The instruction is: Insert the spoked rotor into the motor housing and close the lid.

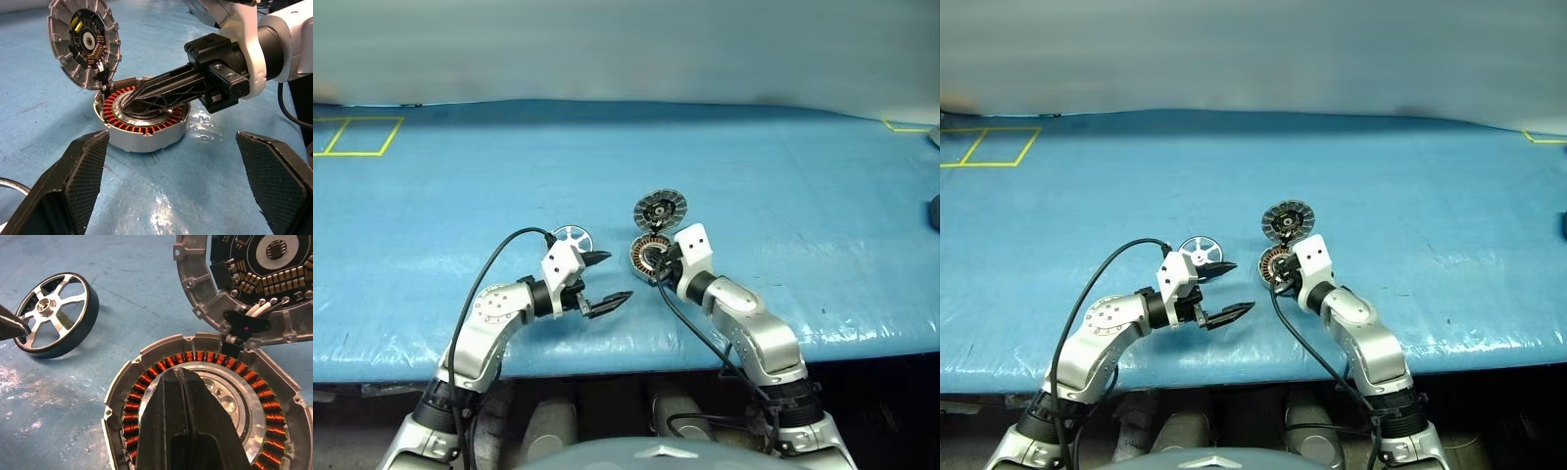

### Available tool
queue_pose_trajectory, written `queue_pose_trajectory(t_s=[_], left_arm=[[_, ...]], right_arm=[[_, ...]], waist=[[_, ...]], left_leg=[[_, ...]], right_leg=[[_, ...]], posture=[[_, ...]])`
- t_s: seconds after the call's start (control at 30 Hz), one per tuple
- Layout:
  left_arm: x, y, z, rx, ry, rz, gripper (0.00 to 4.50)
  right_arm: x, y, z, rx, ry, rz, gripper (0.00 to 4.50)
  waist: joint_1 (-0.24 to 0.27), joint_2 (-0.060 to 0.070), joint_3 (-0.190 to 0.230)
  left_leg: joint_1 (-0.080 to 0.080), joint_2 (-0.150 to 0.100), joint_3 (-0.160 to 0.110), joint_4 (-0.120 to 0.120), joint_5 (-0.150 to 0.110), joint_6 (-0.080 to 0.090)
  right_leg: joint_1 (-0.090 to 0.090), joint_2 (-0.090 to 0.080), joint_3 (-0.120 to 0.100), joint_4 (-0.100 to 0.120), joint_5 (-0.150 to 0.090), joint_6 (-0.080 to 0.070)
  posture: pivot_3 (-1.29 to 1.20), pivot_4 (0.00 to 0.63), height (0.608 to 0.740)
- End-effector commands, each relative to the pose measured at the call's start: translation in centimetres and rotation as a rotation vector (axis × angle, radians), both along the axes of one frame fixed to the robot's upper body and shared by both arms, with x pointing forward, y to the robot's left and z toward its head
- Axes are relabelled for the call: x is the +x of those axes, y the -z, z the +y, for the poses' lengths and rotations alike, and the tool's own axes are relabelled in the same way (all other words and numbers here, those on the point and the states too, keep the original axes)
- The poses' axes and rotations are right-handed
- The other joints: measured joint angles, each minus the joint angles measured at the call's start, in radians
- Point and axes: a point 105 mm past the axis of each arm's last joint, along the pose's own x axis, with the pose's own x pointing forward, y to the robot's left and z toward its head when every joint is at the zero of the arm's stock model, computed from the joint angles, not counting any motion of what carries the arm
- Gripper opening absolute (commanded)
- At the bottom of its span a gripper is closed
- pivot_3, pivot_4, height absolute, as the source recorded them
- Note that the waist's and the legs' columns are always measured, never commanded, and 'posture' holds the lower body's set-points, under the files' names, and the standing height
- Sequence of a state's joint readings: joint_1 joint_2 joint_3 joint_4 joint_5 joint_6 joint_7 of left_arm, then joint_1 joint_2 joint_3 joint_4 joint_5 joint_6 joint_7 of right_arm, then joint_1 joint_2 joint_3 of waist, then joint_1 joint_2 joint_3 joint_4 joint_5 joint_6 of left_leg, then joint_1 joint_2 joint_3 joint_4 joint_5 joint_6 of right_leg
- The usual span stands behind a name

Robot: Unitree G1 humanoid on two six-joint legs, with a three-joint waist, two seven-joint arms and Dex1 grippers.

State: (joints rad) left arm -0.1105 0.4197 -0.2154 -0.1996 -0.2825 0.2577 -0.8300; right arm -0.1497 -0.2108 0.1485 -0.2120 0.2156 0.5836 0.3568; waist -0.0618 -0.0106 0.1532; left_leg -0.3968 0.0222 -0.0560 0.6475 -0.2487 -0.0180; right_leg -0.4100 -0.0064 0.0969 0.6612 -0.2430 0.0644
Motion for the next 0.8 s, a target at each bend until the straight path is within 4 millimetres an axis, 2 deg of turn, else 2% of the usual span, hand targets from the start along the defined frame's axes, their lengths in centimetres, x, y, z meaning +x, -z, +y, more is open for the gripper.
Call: queue_pose_trajectory(t_s=[0.03, 0.1, 0.2, 0.33, 0.47, 0.63, 0.8], left_arm=[[-0.1, -1.6, -0.6, -0.024, 0.022, -0.051, 4.5], [-0.1, -1.6, -0.6, -0.023, 0.023, -0.05, 4.5], [0.0, -1.6, -0.7, -0.025, 0.024, -0.05, 4.5], [-0.1, -1.5, -0.7, -0.022, 0.023, -0.05, 4.5], [-0.2, -1.1, -0.6, -0.02, 0.016, -0.044, 4.5], [0.2, -0.6, -0.2, -0.022, -0.048, -0.065, 4.5], [0.6, 0.7, 0.4, -0.021, -0.128, -0.112, 4.5]], right_arm=[[0.1, -0.1, -0.5, 0.01, 0.011, 0.009, 0.02], [0.0, 0.3, -0.6, 0.0, 0.01, 0.029, 0.02], [-0.3, 2.6, -1.4, -0.154, 0.015, 0.067, 0.02], [-0.7, 2.7, -1.0, -0.155, 0.002, 0.064, 0.02], [-0.5, 0.9, -0.3, -0.067, 0.001, -0.008, 0.02], [-0.3, -2.4, 0.4, 0.046, -0.007, -0.128, 0.02], [-0.7, -3.2, 1.3, 0.024, -0.038, -0.176, 0.02]], waist=[[0.0, 0.0, 0.0], [0.001, 0.0, 0.0], [0.002, 0.0, 0.0], [0.004, -0.001, -0.001], [0.005, -0.001, -0.001], [0.004, 0.0, 0.0], [0.003, 0.0, 0.0]], left_leg=[[0.0, 0.0, 0.0, 0.0, 0.0, 0.0], [0.0, 0.0, 0.0, 0.0, 0.0, 0.0], [0.0, 0.0, 0.0, 0.0, 0.0, 0.0], [0.002, 0.0, 0.0, 0.0, 0.0, 0.0], [0.002, 0.0, 0.0, 0.001, 0.0, 0.0], [0.001, 0.0, 0.0, 0.001, 0.0, 0.0], [0.001, 0.0, 0.0, 0.001, 0.0, 0.0]], right_leg=[[0.0, 0.0, 0.0, 0.0, 0.0, 0.0], [0.0, 0.0, 0.0, 0.0, 0.0, 0.0], [0.001, 0.0, 0.0, 0.0, 0.0, 0.0], [0.003, 0.0, 0.0, 0.0, -0.001, 0.001], [0.003, 0.0, 0.0, 0.0, -0.001, 0.002], [0.002, 0.0, 0.0, 0.0, 0.0, 0.0], [0.001, 0.0, 0.0, 0.0, 0.001, 0.0]], posture=[[0.0, 0.15, 0.74], [0.0, 0.15, 0.74], [0.0, 0.15, 0.74], [0.0, 0.15, 0.74], [0.0, 0.15, 0.74], [0.0, 0.15, 0.74], [0.0, 0.15, 0.74]])
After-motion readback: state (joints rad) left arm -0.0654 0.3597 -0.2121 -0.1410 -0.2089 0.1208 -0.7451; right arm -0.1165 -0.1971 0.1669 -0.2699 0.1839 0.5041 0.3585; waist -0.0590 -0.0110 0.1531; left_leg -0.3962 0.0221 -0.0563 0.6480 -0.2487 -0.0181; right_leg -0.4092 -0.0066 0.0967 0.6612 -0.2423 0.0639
